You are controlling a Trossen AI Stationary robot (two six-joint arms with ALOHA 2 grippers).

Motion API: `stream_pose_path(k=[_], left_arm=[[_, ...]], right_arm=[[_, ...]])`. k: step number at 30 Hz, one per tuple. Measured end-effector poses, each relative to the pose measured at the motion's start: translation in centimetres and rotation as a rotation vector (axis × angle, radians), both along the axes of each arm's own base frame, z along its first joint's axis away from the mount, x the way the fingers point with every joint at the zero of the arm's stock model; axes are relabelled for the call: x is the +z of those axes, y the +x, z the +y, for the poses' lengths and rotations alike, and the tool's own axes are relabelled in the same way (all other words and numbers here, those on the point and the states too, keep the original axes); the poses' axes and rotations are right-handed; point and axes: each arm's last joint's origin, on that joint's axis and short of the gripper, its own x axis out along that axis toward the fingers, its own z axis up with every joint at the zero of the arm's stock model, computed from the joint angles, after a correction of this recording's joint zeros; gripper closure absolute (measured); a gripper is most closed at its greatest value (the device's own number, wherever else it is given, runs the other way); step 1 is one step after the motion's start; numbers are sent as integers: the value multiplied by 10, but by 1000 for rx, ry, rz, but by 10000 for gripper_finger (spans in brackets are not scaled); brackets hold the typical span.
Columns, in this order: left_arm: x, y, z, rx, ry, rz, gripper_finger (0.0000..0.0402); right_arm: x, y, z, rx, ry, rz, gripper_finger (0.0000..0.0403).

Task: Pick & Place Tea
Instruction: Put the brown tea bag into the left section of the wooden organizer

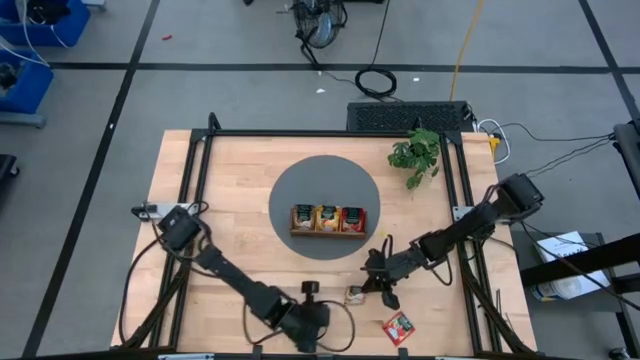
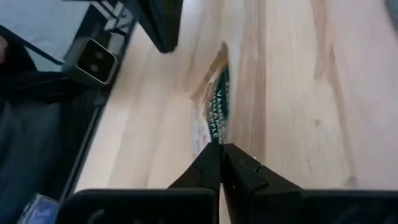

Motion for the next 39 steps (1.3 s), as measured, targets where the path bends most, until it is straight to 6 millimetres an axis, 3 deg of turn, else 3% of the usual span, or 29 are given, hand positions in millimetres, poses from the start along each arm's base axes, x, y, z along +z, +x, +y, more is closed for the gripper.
stream_pose_path(k=[3,7,11,16,21,26,33,39], left_arm=[[17,-18,-13,-10,52,-7,378],[28,-57,-39,-50,138,21,378],[50,-92,-63,-14,205,-108,378],[57,-123,-83,31,302,-251,378],[58,-127,-84,40,320,-264,378],[57,-124,-80,50,335,-250,378],[55,-123,-77,55,337,-225,378],[53,-123,-75,63,327,-201,378]], right_arm=[[11,2,-5,8,-14,-58,402],[34,18,-16,14,-95,-143,403],[53,41,-32,27,-236,-126,403],[87,70,-63,3,-442,-226,403],[105,87,-99,-18,-613,-308,403],[97,102,-126,-43,-702,-302,403],[85,132,-143,5,-792,-246,403],[71,145,-148,27,-793,-185,403]])
